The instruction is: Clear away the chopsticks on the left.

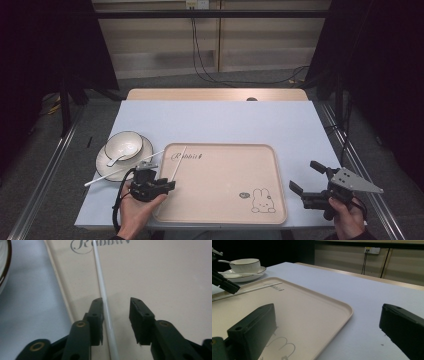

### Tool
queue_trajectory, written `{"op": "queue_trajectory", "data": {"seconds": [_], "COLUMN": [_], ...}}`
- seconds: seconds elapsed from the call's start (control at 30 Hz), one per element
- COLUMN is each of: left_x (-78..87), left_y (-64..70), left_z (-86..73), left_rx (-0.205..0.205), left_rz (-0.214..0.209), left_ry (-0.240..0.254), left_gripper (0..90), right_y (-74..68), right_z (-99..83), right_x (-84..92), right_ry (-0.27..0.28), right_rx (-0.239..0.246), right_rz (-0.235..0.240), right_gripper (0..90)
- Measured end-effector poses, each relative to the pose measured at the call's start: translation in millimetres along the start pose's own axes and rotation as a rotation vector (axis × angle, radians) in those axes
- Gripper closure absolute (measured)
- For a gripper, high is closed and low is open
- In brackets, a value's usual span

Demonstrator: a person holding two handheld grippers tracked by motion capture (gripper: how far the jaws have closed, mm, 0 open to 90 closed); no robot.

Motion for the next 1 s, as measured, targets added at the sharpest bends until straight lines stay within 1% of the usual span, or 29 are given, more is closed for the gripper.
{"op": "queue_trajectory", "data": {"seconds": [0.03,0.07,0.1,0.13,0.17,0.2,0.27,0.3,0.33,0.37,0.4,0.43,0.47,0.5,0.53,0.57,0.6,0.63,0.67,0.7,0.73,0.8,0.83,0.87,0.9,0.93,0.97,1.0], "left_x": [0.0,4.9,4.9,11.8,15.3,18.5,23.4,23.4,29.3,33.4,35.6,39.0,41.3,43.7,46.3,49.3,52.4,52.4,60.3,63.8,67.4,73.9,73.9,79.7,79.7,83.7,85.3,86.9], "left_y": [0.0,-1.5,-1.5,-2.8,-4.2,-5.2,-6.0,-6.0,-6.6,-7.9,-9.0,-10.9,-12.7,-15.5,-18.4,-23.1,-26.8,-26.8,-34.6,-38.8,-42.5,-50.2,-50.2,-56.4,-56.4,-63.4,-66.2,-69.3], "left_z": [0.0,1.3,1.3,4.5,5.5,6.5,7.5,7.5,8.2,8.6,8.5,8.0,7.5,7.0,6.8,6.6,5.9,5.9,3.7,2.2,1.0,-1.7,-1.7,-3.8,-3.8,-5.0,-6.0,-6.9], "left_rx": [0.000,-0.025,-0.025,-0.032,-0.044,-0.051,-0.081,-0.081,-0.122,-0.147,-0.160,-0.179,-0.187,-0.210,-0.214,-0.219,-0.219,-0.219,-0.213,-0.220,-0.215,-0.240,-0.240,-0.252,-0.252,-0.258,-0.267,-0.275], "left_rz": [0.000,-0.005,-0.005,-0.030,-0.038,-0.043,-0.045,-0.045,-0.052,-0.045,-0.049,-0.065,-0.079,-0.083,-0.087,-0.077,-0.078,-0.078,-0.098,-0.099,-0.099,-0.109,-0.109,-0.132,-0.132,-0.125,-0.139,-0.143], "left_ry": [0.000,0.022,0.022,0.075,0.095,0.111,0.141,0.141,0.179,0.201,0.208,0.213,0.216,0.224,0.237,0.254,0.265,0.265,0.281,0.285,0.290,0.298,0.298,0.296,0.296,0.304,0.299,0.296], "left_gripper": [58.1,54.0,51.3,46.3,43.5,40.1,28.9,27.1,25.9,23.5,20.9,18.0,15.8,14.4,11.5,10.7,8.9,6.0,5.0,5.0,5.0,4.9,4.9,4.7,3.3,2.3,2.3,2.4], "right_y": [0.0,0.2,0.1,0.2,0.2,0.2,0.0,0.0,0.2,0.3,0.3,0.0,-0.1,-0.1,0.1,0.1,0.1,0.1,0.1,0.1,0.1,0.3,0.3,0.1,0.1,0.2,0.3,0.2], "right_z": [0.0,0.1,0.4,0.4,0.5,0.4,0.2,0.4,0.3,0.4,0.4,0.3,0.4,0.5,0.3,0.3,0.3,0.4,0.5,0.4,0.4,0.5,0.5,0.3,0.3,0.5,0.4,0.4], "right_x": [0.0,0.0,0.0,0.2,0.2,0.2,0.1,-0.2,0.0,0.1,0.1,0.1,-0.1,-0.1,0.0,0.1,0.1,-0.1,-0.2,-0.3,-0.4,-0.5,-0.5,-0.5,-0.5,-0.9,-0.8,-0.8], "right_ry": [0.000,0.002,0.005,0.004,0.004,0.003,0.001,0.004,0.004,0.004,0.003,0.001,0.003,0.003,0.002,0.001,0.002,0.003,0.003,0.003,0.003,0.004,0.004,0.002,0.002,0.005,0.004,0.003], "right_rx": [0.000,0.002,-0.001,0.006,0.006,0.005,0.003,-0.002,0.004,0.005,0.005,0.003,0.000,0.000,0.003,0.003,0.003,0.001,-0.002,-0.001,-0.001,0.001,0.001,0.003,0.003,0.001,0.003,0.000], "right_rz": [0.000,-0.001,-0.001,0.002,0.002,0.001,0.001,-0.002,0.002,0.001,0.000,0.000,-0.003,-0.003,-0.003,-0.003,-0.003,-0.005,-0.006,-0.006,-0.006,-0.005,-0.005,-0.002,-0.002,-0.007,-0.005,-0.003], "right_gripper": [0.4,0.4,0.4,0.4,0.4,0.4,0.4,0.4,0.4,0.4,0.4,0.4,0.4,0.4,0.4,0.4,0.4,0.4,0.4,0.4,0.4,0.4,0.4,0.4,0.4,0.4,0.4,0.4]}}
Point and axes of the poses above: each handheld gripper's, and its own axes: x roughly backward along the jaws, z roughly out of its top, y roughly to its right, the point moved 7 cm from there along -x, roughly forward along the jaws, and after that the axes turned 8 degrees about z, right-handed, at the moved point
